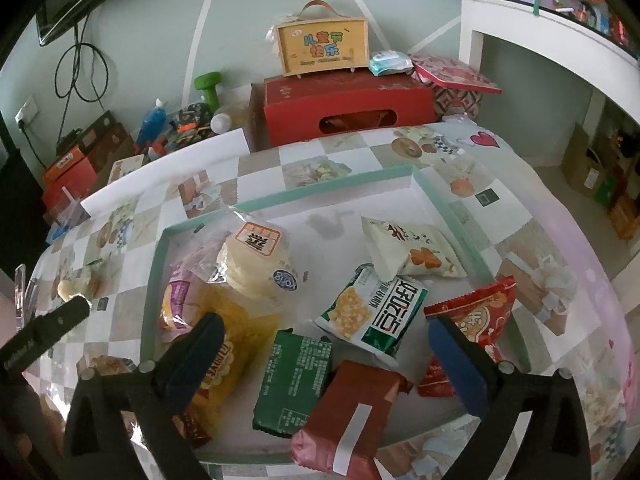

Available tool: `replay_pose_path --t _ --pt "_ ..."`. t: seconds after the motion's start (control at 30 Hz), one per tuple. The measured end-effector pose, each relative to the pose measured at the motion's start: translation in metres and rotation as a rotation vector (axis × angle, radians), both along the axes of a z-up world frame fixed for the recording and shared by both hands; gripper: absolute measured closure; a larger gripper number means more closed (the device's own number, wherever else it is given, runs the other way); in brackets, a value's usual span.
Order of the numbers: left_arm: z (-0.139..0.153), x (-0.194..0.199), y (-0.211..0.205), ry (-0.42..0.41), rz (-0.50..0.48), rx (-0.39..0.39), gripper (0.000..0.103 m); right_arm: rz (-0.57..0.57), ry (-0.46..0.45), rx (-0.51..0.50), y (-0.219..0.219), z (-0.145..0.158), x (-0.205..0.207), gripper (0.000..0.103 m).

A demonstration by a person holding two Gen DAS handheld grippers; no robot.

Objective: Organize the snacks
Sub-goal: 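Move both open grippers back to the remaining snacks on the table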

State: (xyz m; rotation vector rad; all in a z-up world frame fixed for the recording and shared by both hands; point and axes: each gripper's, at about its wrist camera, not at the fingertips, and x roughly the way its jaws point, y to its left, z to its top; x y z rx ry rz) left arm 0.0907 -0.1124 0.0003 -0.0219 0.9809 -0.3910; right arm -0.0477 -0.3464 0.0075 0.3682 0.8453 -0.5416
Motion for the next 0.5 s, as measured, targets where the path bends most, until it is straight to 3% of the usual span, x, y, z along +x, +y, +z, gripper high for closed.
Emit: replay_pose_path --t 0.5 --pt "0.003 0.009 0.015 0.017 0.000 0.011 0.000 0.006 -0.061 -0.008 0.010 0.011 0.002 0.000"
